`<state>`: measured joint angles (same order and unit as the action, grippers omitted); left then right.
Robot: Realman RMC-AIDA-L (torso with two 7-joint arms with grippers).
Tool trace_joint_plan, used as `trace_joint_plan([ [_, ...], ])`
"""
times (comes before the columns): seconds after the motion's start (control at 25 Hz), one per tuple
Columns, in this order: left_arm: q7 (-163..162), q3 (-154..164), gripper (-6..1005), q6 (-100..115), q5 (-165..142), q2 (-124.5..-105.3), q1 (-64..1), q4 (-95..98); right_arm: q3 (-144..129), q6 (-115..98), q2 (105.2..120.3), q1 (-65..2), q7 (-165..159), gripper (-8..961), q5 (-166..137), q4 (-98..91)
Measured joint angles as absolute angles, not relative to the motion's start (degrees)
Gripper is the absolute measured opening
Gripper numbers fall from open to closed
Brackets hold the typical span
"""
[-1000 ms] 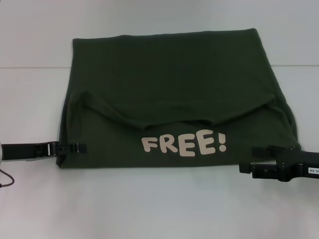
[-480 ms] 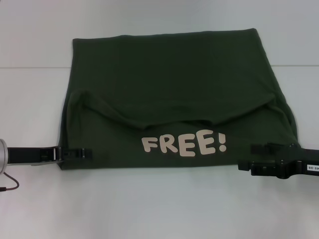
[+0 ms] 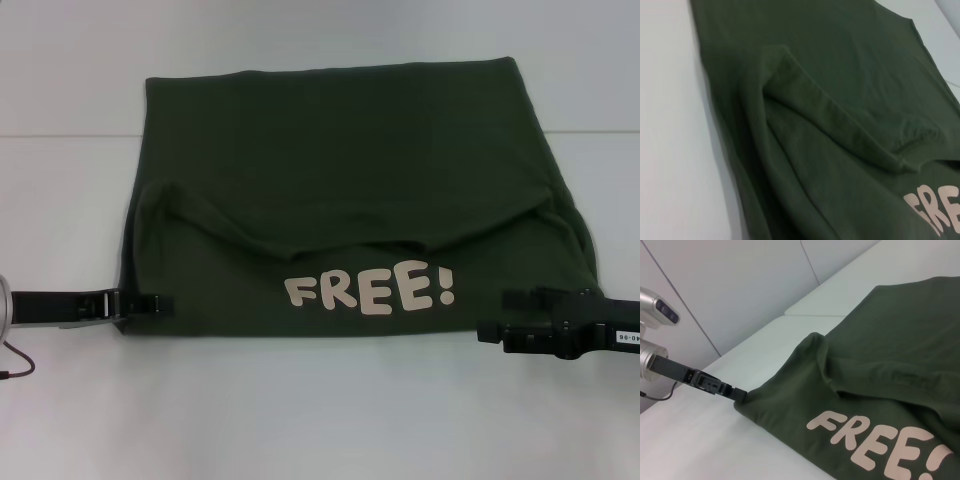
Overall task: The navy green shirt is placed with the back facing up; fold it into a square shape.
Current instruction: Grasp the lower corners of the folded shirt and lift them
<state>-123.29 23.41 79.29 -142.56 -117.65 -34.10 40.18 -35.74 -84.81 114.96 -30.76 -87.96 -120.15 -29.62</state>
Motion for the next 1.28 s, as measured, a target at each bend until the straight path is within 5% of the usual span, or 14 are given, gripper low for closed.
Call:
trace_joint_plan([
  [0.48, -123.4, 23.47, 186, 79.04, -143.57, -117.48, -34.47, 40.23, -35.64, -85.0, 114.96, -30.71, -88.2, 914, -120.14, -29.67],
  [0.8, -123.4, 23.56, 50, 79.11, -144.05, -117.42, -34.79, 40.12, -35.7, -85.19, 114.55, -30.72, -101.84, 914, -120.27, -39.64],
  [1.12, -123.4, 23.25, 15, 79.34, -144.03, -117.28, -35.04, 40.2, -37.53, -86.61, 108.95, -35.16, -137.43, 914, -134.97, -51.63],
  [1.28, -123.4, 22.88, 16, 79.26, -143.81, -117.21, -35.01, 40.25, -37.51, -87.33, 108.79, -39.37, -143.35, 913, -146.9, -51.45],
])
